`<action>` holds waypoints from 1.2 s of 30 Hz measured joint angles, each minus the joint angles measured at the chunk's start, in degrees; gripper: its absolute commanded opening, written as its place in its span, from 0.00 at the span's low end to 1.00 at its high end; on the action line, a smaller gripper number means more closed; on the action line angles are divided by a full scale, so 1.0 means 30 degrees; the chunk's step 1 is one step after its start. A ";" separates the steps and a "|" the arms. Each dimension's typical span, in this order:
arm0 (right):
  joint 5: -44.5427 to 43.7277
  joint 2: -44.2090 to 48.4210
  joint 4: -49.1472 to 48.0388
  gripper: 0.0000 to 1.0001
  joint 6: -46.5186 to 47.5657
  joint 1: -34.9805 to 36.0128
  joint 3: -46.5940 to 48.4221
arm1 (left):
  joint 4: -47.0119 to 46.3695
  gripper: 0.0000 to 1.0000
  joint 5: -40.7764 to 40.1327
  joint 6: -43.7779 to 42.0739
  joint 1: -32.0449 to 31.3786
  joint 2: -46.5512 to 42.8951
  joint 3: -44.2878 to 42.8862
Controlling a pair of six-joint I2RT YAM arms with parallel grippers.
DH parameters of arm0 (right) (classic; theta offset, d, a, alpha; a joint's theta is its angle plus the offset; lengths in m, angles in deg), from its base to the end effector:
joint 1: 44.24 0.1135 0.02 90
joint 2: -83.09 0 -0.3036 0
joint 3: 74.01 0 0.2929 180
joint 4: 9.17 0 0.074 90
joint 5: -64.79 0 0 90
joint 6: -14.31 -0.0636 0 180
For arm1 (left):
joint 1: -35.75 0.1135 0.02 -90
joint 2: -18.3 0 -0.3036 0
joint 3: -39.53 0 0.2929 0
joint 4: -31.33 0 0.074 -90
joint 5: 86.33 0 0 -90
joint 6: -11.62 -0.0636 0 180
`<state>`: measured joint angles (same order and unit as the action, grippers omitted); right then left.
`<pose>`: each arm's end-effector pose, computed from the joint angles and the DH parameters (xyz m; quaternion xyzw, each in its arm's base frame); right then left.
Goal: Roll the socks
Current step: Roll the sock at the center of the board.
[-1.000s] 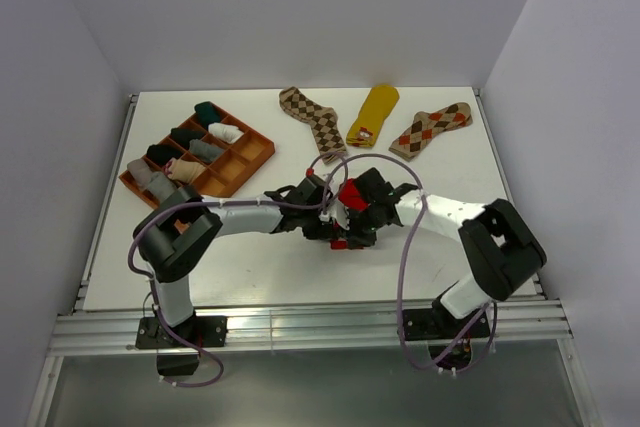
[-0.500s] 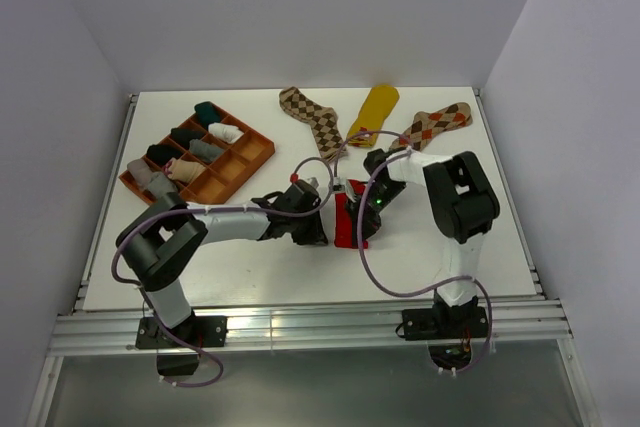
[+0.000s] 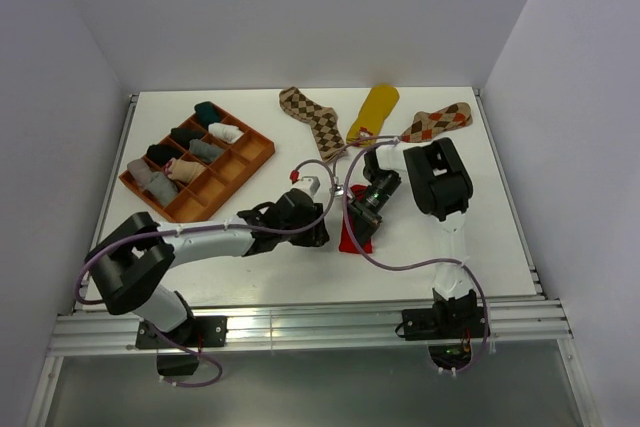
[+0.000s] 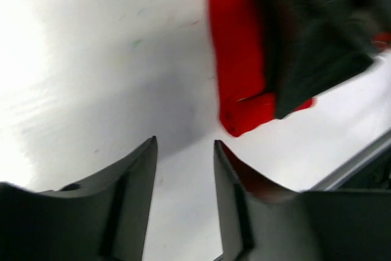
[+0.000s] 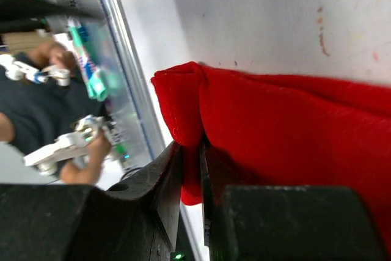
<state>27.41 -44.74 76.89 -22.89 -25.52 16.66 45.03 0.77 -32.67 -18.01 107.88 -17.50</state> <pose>0.3417 0.1692 0.0822 0.3992 -0.7711 -0.4812 0.1205 0.2153 -0.2883 0.1602 0.0557 0.9261 -0.2690 0.2587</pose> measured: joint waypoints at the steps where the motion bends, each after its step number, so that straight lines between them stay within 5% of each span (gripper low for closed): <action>1: 0.0000 -0.0219 0.0313 0.22 0.0007 -0.0007 0.0117 | -0.0357 0.50 -0.0168 -0.0503 -0.0146 -0.0240 0.0000; 15: 0.0211 -0.1763 0.2018 0.21 0.0007 -0.0262 0.1137 | -0.5916 0.50 0.3096 -0.6717 -0.1348 0.1173 -0.0189; 36: 0.0364 -0.1909 0.2178 0.20 0.0350 -0.0772 0.1137 | -1.0061 0.49 0.8065 -0.6696 0.0685 0.5814 -0.1217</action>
<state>28.51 -50.46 83.42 -21.85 -27.84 20.07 14.84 24.97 -52.75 -15.95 125.32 -21.15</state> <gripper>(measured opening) 0.216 0.492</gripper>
